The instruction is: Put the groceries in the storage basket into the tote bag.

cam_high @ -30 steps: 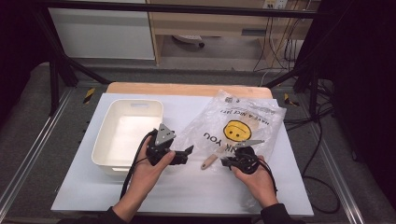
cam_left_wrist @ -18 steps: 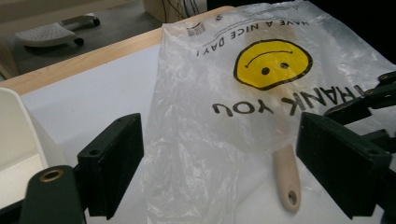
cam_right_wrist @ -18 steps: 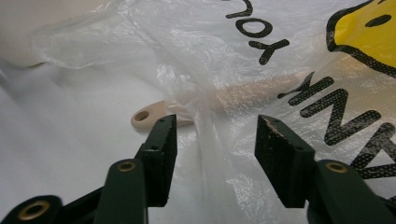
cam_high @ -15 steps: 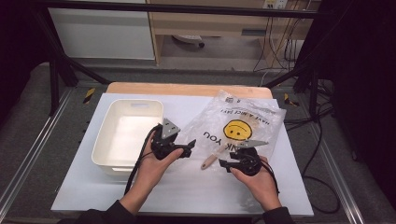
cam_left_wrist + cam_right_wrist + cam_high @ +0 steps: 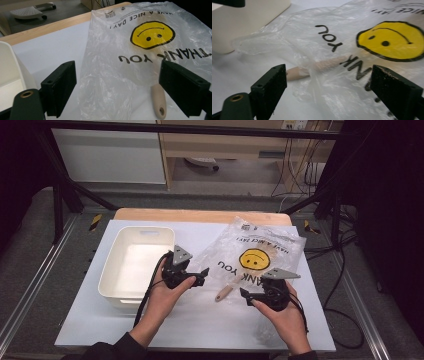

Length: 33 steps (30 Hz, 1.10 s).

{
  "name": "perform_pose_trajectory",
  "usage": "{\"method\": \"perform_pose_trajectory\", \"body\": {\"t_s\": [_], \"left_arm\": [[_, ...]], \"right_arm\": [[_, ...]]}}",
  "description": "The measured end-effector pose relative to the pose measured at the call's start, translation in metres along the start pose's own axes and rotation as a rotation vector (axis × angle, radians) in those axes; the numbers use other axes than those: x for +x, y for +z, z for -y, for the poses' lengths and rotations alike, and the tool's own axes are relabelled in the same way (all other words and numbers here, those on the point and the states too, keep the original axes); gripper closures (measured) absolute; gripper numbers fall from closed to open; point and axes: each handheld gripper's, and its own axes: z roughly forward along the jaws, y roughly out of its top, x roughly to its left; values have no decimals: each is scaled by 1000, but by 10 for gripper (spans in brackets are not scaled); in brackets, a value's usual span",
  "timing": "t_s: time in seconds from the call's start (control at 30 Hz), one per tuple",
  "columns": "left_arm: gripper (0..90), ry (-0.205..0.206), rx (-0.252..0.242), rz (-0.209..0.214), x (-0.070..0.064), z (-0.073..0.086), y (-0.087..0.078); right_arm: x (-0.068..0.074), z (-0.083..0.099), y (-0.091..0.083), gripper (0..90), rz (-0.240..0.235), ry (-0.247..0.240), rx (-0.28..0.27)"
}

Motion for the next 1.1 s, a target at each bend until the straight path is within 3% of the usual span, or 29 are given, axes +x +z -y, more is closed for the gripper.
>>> {"method": "perform_pose_trajectory", "body": {"t_s": [0.17, 0.3, 0.47, 0.83, 1.0, 1.1], "left_arm": [[90, 4, -16, 11, 2, 0, -5], [65, 10, -34, 11, 2, -1, -9], [64, 13, -24, 5, 0, 1, -13], [64, 8, -31, 12, -5, 6, -19], [63, 8, -30, 15, -4, 6, -19], [64, 5, -31, 14, -4, 8, -19]], "right_arm": [[-11, 3, -18, 89, 78, 5, -34], [-26, 11, -29, 54, 148, 39, -34], [-41, 26, -35, 41, 183, 67, -11], [-51, 56, -27, 43, 193, 130, 66], [-50, 63, -19, 46, 157, 154, 101], [-50, 67, -12, 47, 147, 143, 127]]}}
